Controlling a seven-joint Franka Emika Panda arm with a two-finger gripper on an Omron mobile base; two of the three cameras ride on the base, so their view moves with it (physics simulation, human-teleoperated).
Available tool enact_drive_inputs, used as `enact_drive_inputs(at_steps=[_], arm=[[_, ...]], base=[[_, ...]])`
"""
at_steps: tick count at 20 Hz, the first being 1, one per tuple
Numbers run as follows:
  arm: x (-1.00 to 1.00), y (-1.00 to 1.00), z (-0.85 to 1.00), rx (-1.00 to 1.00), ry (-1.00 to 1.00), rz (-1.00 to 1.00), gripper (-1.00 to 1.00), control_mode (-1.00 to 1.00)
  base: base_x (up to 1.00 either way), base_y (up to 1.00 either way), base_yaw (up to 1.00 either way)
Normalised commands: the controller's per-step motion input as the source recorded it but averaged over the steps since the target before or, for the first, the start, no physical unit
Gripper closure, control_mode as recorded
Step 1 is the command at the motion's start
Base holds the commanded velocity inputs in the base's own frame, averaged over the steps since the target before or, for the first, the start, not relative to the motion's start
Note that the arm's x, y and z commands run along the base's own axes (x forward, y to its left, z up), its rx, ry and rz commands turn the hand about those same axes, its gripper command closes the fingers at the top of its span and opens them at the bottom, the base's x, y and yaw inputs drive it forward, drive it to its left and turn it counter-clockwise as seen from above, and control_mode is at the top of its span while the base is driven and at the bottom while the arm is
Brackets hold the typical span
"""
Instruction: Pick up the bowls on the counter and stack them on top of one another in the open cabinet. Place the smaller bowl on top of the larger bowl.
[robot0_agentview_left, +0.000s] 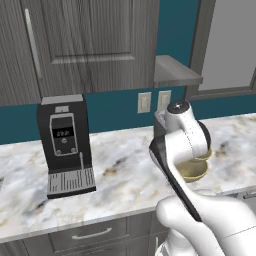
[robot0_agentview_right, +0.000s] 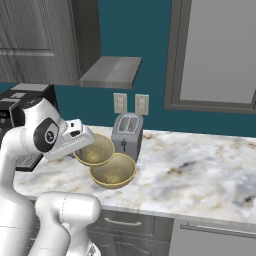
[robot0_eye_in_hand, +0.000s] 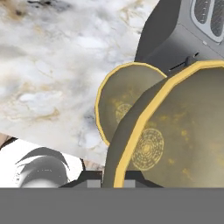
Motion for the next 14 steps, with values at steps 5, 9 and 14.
enact_drive_inputs(at_steps=[5,9,14], arm=[[0.01,-0.04,-0.14,-0.10,-0.02,0.00,1.00,-1.00],[0.00,0.00,-0.05,-0.08,0.00,-0.01,1.00,-1.00],[0.07,-0.06,-0.02,0.00,0.00,0.02,1.00,-1.00]], base=[[0.00,0.00,0.00],[0.00,0.00,0.00],[0.00,0.00,0.00]])
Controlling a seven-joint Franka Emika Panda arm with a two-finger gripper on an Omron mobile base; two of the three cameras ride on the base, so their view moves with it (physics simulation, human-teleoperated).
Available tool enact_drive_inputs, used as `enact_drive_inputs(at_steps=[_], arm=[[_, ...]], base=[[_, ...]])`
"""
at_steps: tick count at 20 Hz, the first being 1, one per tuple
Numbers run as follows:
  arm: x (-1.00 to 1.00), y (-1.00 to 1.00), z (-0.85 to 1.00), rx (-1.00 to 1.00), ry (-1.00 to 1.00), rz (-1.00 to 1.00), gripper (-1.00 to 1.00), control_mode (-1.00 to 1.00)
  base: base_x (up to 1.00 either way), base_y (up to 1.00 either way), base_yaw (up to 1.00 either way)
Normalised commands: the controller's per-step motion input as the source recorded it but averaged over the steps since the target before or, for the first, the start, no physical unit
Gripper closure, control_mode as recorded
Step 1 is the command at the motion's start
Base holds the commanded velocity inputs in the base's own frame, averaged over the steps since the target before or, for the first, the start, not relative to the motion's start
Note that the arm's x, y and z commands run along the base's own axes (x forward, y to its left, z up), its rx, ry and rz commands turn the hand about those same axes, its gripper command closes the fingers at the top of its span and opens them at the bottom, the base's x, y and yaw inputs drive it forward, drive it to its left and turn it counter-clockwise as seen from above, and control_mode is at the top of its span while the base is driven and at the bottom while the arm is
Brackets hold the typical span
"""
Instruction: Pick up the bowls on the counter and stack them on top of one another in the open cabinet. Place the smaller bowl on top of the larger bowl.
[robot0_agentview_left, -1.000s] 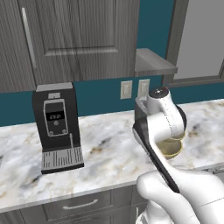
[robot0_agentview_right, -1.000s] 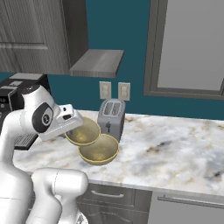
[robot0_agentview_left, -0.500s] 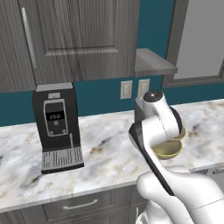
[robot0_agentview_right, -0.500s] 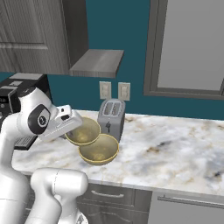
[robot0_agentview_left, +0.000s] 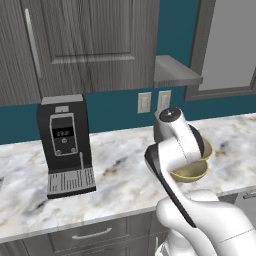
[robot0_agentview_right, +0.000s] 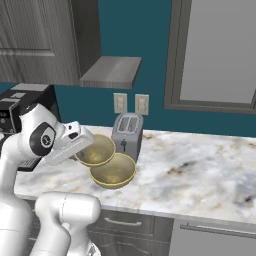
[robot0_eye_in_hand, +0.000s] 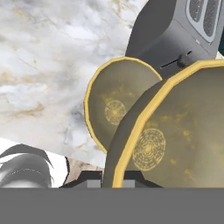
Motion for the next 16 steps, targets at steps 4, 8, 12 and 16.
enact_drive_inputs(at_steps=[4,8,12,16], arm=[[0.29,-0.29,-0.20,0.00,-0.02,0.05,1.00,-1.00],[0.16,-0.15,-0.26,-0.03,-0.01,0.04,1.00,-1.00],[0.00,0.00,0.00,0.00,0.00,0.00,1.00,-1.00],[0.09,0.00,-0.15,-0.01,0.00,0.00,1.00,-1.00]], base=[[0.00,0.00,0.00],[0.00,0.00,0.00],[0.00,0.00,0.00],[0.00,0.00,0.00]])
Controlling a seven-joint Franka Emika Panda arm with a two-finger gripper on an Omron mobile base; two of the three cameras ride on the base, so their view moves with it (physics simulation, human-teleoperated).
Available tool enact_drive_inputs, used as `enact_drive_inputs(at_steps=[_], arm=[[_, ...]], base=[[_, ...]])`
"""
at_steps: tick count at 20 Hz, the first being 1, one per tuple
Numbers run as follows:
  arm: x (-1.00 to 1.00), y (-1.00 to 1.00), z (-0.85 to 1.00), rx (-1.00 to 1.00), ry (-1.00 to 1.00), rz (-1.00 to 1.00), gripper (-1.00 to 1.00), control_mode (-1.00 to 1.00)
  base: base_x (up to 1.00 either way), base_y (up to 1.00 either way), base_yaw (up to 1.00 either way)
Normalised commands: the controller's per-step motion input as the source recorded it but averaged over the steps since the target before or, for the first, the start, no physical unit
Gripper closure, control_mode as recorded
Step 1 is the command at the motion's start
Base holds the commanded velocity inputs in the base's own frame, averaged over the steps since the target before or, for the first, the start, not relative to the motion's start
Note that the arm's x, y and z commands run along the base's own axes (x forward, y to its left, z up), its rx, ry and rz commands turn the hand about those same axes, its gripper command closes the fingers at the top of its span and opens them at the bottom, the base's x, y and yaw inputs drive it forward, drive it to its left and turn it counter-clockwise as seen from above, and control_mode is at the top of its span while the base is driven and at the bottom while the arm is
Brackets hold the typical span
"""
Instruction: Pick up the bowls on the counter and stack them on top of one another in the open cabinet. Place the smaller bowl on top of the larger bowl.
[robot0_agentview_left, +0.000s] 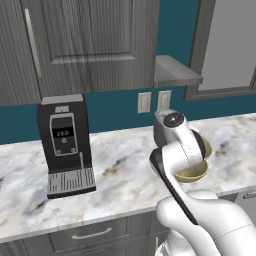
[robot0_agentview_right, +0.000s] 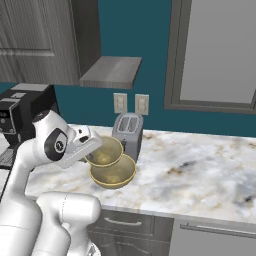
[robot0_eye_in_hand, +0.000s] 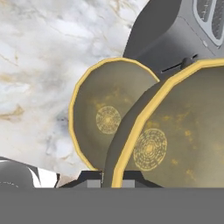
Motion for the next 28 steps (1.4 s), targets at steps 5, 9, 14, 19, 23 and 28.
enact_drive_inputs(at_steps=[5,9,14,19,23,28], arm=[[0.17,0.00,-0.25,-0.01,0.00,0.00,1.00,-1.00],[0.15,0.00,-0.30,-0.03,0.02,0.00,1.00,-1.00],[0.19,-0.13,-0.26,-0.01,0.01,0.00,1.00,-1.00],[0.22,-0.12,-0.25,0.00,0.02,0.00,1.00,-1.00],[0.22,-0.08,-0.26,0.00,0.02,0.00,1.00,-1.00],[0.18,-0.02,-0.23,0.00,0.00,0.00,1.00,-1.00]], base=[[0.00,0.00,0.00],[0.00,0.00,0.00],[0.00,0.00,0.00],[0.00,0.00,0.00],[0.00,0.00,0.00],[0.00,0.00,0.00]])
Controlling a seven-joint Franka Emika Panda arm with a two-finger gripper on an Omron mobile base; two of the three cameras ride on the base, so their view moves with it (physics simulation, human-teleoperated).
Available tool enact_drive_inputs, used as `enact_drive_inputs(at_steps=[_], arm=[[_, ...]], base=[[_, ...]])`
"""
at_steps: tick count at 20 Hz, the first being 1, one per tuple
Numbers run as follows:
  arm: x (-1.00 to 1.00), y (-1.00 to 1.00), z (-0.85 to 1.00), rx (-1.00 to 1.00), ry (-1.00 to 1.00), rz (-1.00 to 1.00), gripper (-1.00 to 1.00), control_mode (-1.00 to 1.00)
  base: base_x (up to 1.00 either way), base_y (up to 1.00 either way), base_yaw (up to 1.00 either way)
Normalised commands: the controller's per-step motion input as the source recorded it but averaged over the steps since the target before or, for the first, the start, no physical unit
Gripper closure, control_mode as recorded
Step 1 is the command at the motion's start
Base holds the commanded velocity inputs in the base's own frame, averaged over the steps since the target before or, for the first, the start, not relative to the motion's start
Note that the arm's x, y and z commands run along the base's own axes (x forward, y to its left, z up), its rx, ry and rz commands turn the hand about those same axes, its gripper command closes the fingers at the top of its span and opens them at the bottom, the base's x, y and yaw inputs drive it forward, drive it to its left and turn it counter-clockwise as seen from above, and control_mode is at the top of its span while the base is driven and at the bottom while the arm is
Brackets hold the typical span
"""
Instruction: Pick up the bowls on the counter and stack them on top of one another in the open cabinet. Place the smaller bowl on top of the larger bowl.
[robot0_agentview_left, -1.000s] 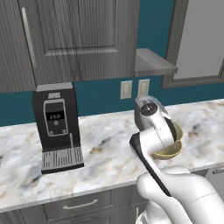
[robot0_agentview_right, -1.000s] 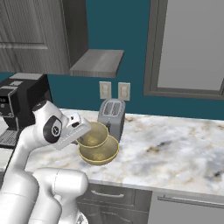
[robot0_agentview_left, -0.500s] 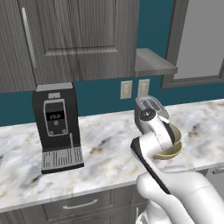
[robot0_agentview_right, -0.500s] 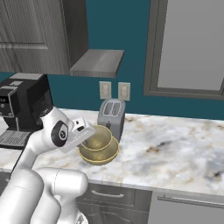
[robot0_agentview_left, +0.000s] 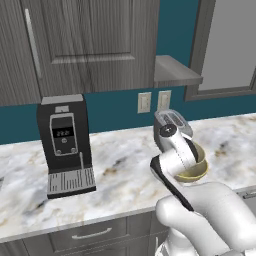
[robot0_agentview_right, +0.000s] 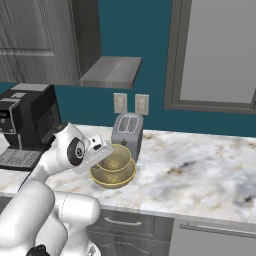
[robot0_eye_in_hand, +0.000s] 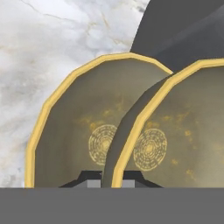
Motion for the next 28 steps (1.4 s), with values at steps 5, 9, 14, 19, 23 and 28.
enact_drive_inputs(at_steps=[5,9,14,19,23,28], arm=[[0.01,0.00,-0.25,0.00,0.00,0.00,1.00,-1.00],[0.00,0.00,-0.25,0.00,0.00,0.00,1.00,-1.00],[0.00,0.00,-0.18,0.00,0.00,0.00,1.00,-1.00],[0.01,0.00,-0.20,0.00,0.00,0.00,1.00,-1.00],[0.06,-0.02,-0.24,0.00,0.00,0.00,1.00,-1.00],[0.11,-0.09,-0.23,0.01,0.00,0.01,1.00,-1.00]], base=[[0.00,0.00,0.00],[0.00,0.00,0.00],[0.00,0.00,0.00],[0.00,0.00,0.00],[0.00,0.00,0.00],[0.00,0.00,0.00]])
